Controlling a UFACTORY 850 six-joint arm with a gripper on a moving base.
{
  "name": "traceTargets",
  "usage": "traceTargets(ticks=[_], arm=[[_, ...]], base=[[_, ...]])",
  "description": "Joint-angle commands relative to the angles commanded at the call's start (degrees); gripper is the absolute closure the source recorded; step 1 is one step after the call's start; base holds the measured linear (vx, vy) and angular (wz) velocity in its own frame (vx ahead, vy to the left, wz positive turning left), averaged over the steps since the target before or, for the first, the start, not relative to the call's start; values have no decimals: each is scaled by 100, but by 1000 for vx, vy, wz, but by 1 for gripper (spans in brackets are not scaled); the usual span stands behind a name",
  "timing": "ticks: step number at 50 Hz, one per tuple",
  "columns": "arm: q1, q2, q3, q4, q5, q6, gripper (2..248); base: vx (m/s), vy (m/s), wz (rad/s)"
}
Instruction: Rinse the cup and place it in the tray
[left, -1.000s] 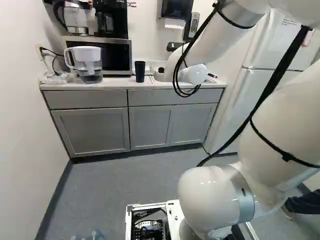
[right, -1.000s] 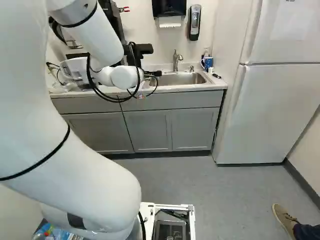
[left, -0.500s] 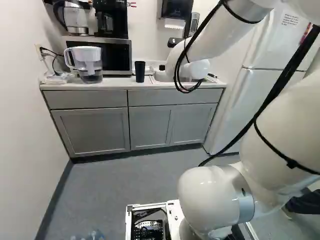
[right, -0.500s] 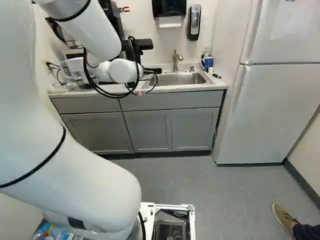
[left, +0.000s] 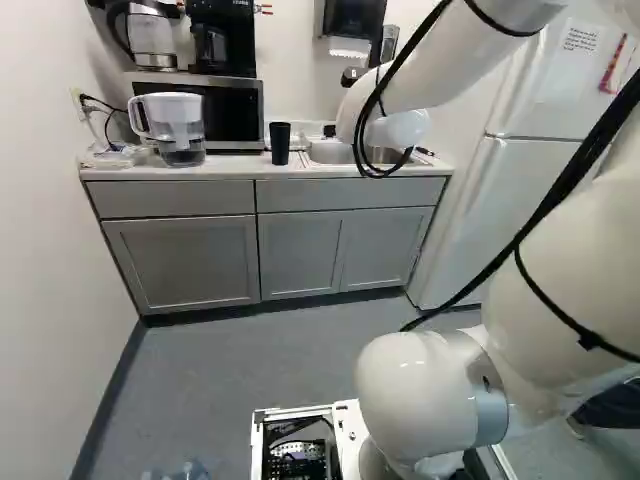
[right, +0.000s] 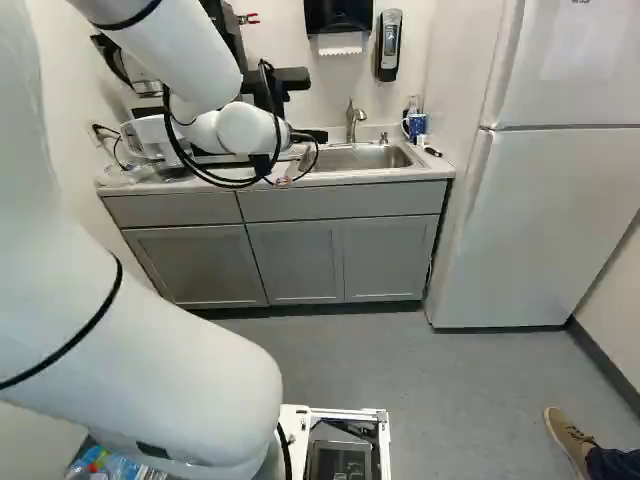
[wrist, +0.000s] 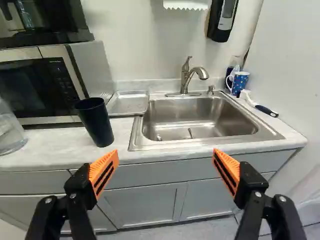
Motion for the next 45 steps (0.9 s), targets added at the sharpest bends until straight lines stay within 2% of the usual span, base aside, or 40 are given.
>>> traceTargets(ticks=[9, 45], arm=[[-57, 66, -51, 0, -132, 0, 3], [-266, 53, -123, 0, -132, 0, 3]], base=[[0, 0, 0], [0, 0, 0]])
